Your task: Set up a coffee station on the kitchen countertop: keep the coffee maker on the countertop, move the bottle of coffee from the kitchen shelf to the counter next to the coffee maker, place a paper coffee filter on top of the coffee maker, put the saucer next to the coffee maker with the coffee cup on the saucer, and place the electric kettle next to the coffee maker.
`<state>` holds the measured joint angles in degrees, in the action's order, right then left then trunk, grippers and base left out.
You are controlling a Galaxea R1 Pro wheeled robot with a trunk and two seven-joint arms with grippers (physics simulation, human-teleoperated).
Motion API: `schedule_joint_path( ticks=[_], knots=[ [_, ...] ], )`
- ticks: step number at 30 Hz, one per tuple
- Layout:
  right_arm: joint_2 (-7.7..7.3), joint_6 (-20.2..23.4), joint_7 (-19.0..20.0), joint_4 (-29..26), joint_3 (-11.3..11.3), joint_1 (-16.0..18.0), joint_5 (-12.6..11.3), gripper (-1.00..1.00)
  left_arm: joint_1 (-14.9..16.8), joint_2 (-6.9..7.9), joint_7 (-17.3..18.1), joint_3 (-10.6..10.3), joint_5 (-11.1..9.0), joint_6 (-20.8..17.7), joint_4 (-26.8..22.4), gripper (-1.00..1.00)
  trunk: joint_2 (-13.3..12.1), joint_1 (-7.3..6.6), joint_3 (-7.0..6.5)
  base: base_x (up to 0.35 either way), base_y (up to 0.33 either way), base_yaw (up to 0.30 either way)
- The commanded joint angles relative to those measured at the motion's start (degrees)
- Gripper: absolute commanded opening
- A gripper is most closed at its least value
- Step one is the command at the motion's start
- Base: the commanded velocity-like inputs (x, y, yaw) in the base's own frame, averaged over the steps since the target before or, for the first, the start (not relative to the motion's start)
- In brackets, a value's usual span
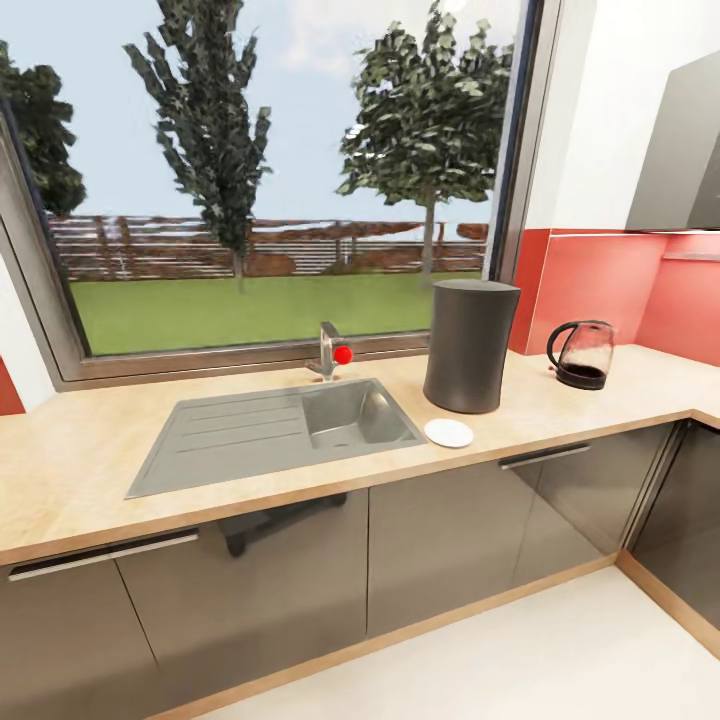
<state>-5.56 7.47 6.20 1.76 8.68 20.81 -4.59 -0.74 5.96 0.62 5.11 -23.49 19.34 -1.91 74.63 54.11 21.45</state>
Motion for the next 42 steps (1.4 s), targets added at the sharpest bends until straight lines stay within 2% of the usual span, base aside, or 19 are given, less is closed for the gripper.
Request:
schedule_joint_path(
  ticks=[1, 6, 8, 12, 15, 23, 31, 39, 42],
  knots=[
    [0.23, 0.06, 0.33, 0.09, 0.59, 0.06, -0.33, 1.0, -0.37, -0.02, 0.02, 0.44, 0.4, 0.08, -0.01, 1.0, 0.03, 0.0, 0.05, 0.0, 0.0, 0.0],
    [0.09, -1.23, 0.31, -0.38, 1.87, -0.02, 1.12, 1.0, -1.7, -0.09, 0.08, 0.48, 1.01, 0.21, -0.07, 1.0, 0.03, 0.0, 0.05, 0.0, 0.0, 0.0],
    [0.13, -1.87, 0.12, -0.4, 2.52, -0.03, 1.76, 1.0, -2.35, -0.58, 0.29, 0.59, 1.05, 0.19, -0.69, 1.0, 0.03, 0.0, 0.05, 0.0, 0.0, 0.0],
    [0.02, -1.13, 0.25, 0.13, 1.33, -1.35, 1.2, 1.0, -2.43, -0.11, 0.17, 0.29, 1.53, 0.26, -0.99, 1.0, 0.03, 0.0, 0.05, 0.0, 0.0, 0.0],
    [0.02, -1.16, 0.27, 0.15, 1.33, -2.33, 1.25, 1.0, -2.43, -0.1, 0.17, 0.31, 1.48, 0.26, -0.99, 1.0, 0.03, 0.0, 0.05, 0.0, 0.0, 0.0],
    [2.46, -1.14, 0.07, 0.17, 1.4, -2.49, 1.41, 1.0, -2.51, -0.15, 0.17, 0.34, 1.34, 0.26, -1.02, 1.0, 0.03, 0.0, 0.05, 0.0, 0.0, 0.0],
    [3.09, -1.15, -0.37, 0.18, 1.42, -2.45, 1.57, 1.0, -2.52, -0.16, 0.17, 0.34, 1.34, 0.26, -1.01, 1.0, 0.03, 0.0, 0.05, 0.0, 0.0, 0.0],
    [3.28, -1.14, 0.0, 0.18, 1.43, -2.44, 1.6, 1.0, -2.52, -2.32, 0.47, 0.39, 1.31, 0.49, -1.49, 1.0, 0.03, 0.0, 0.05, 0.0, 0.0, 0.0],
    [3.28, -1.1, 0.06, 0.18, 1.43, -2.44, 1.6, 1.0, -2.52, -2.54, 0.33, 0.4, 1.29, 0.67, -2.13, 1.0, 0.03, 0.0, 0.05, 0.0, 0.0, 0.0]
  ],
)
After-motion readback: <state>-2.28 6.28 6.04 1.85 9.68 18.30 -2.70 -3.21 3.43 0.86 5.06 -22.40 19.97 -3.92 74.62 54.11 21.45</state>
